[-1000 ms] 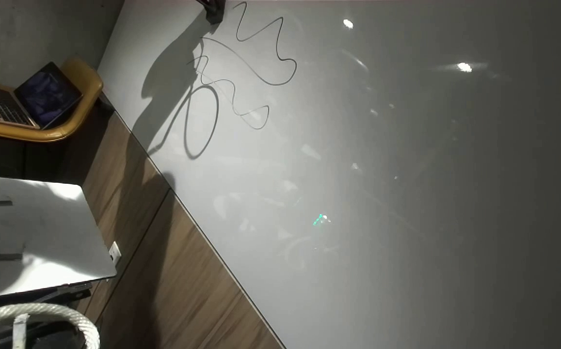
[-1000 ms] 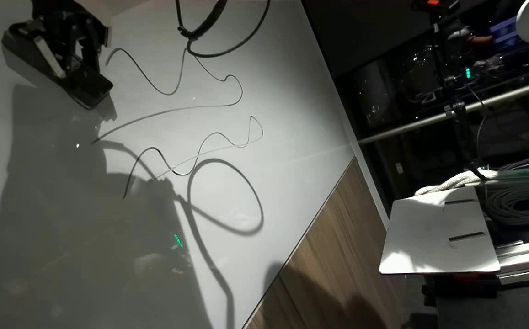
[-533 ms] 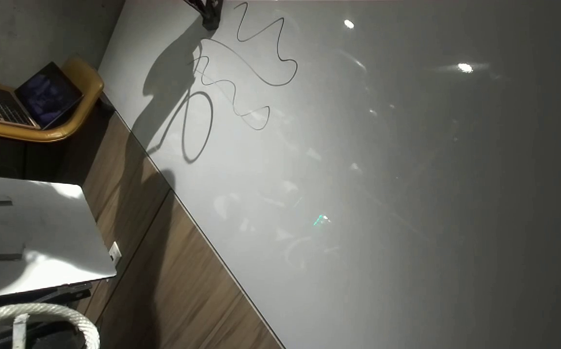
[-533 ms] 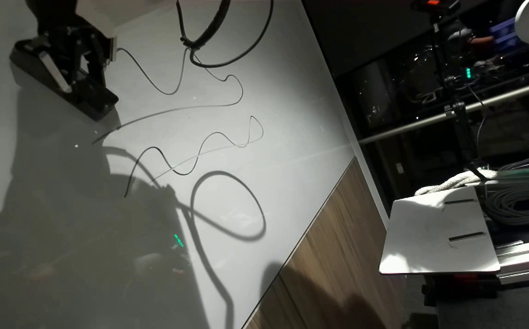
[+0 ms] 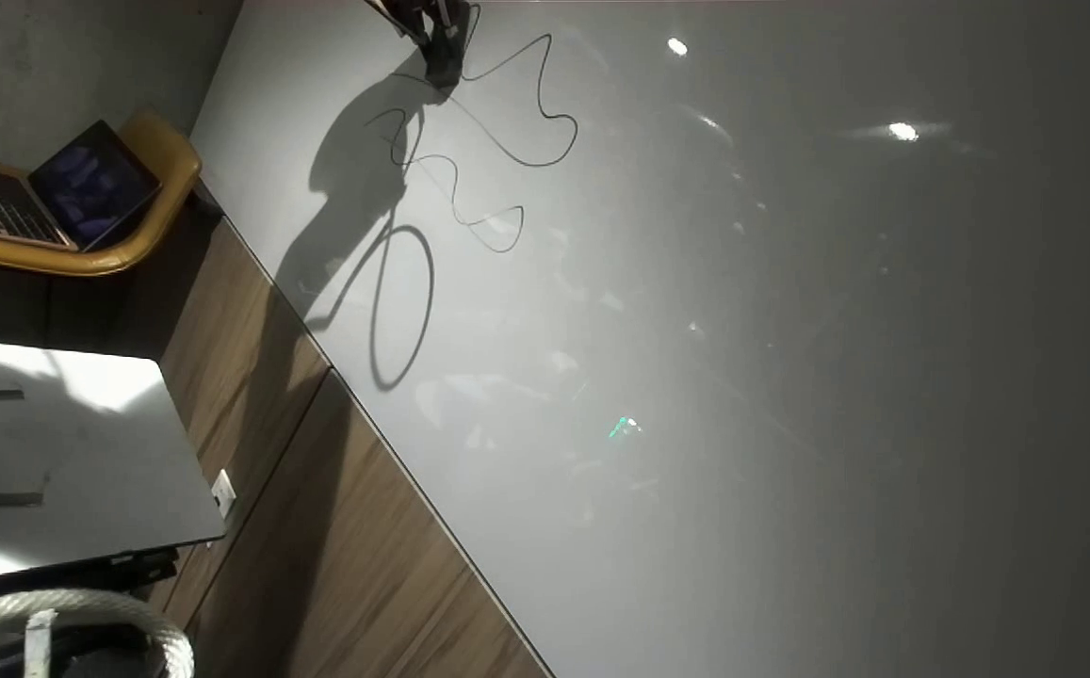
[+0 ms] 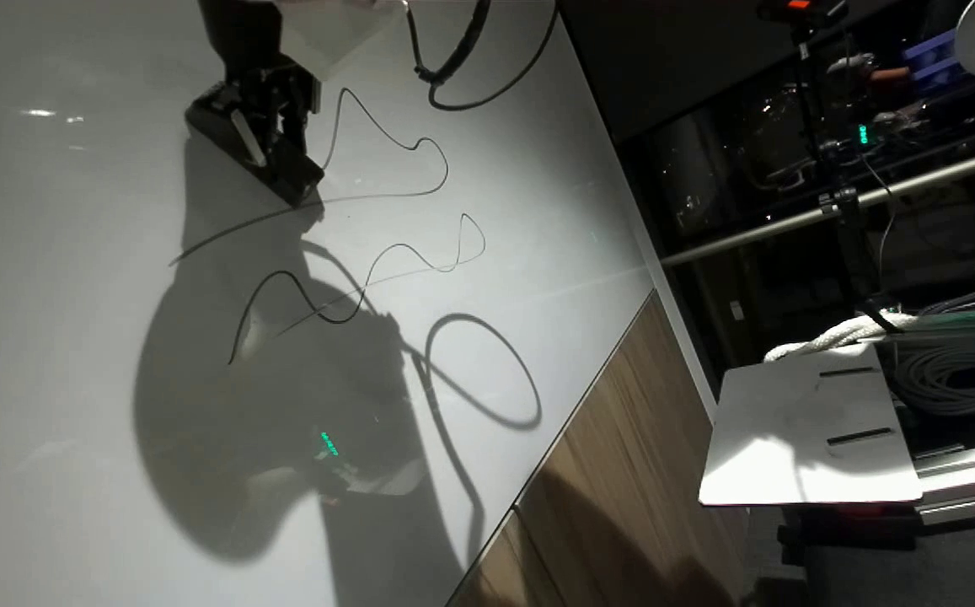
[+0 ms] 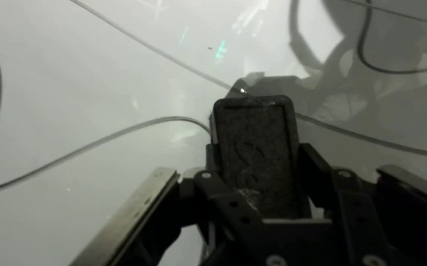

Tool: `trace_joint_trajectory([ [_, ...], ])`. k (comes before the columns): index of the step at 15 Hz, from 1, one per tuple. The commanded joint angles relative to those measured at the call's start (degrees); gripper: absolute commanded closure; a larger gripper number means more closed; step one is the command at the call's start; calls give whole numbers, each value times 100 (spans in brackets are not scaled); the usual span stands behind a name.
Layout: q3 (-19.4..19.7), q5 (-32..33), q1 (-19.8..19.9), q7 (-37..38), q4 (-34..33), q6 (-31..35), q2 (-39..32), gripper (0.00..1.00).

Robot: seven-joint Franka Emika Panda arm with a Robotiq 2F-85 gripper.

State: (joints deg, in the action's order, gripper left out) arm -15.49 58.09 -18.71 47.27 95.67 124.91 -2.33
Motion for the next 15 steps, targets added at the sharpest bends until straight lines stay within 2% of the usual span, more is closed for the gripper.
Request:
trace_joint_trajectory([
  [1, 370, 145, 495, 104, 501, 281, 491, 71],
  [6, 768, 102, 1073, 132, 1187, 693, 1090, 71],
  [10, 1264, 5, 1583, -8, 1656, 1429, 1373, 71],
  [13, 1398, -188, 1756, 24, 1896, 1848, 1466, 71],
  [15, 1430, -539, 1765, -67, 2057, 2164, 1494, 71],
])
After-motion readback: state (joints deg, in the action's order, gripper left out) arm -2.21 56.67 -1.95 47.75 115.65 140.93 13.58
